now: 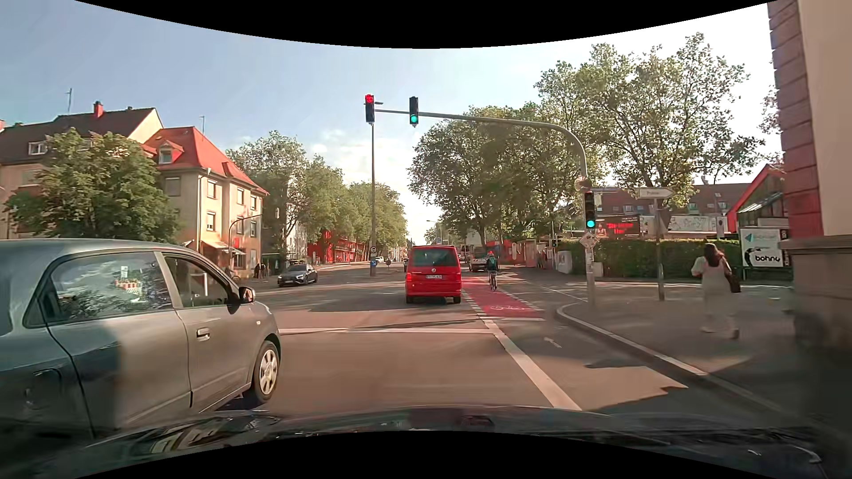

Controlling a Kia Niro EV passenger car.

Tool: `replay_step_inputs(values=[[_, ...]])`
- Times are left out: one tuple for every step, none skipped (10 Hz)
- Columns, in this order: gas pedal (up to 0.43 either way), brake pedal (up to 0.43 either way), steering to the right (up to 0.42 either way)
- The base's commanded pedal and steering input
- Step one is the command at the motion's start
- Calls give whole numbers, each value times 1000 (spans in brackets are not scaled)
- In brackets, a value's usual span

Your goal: Follow the waypoints while adhering to traffic rules and regulations

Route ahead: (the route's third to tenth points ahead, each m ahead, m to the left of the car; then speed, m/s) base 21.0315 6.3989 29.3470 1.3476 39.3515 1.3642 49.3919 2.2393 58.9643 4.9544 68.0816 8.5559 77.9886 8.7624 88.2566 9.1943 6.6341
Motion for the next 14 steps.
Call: replay_step_inputs(values=[[98,0,-5],[98,0,-5],[98,0,-4],[98,0,-5],[98,0,-4],[98,0,-5],[98,0,-4],[98,0,-4],[98,0,-3],[98,0,-2],[98,0,-1],[98,0,-2],[110,0,-3],[110,0,-3]])
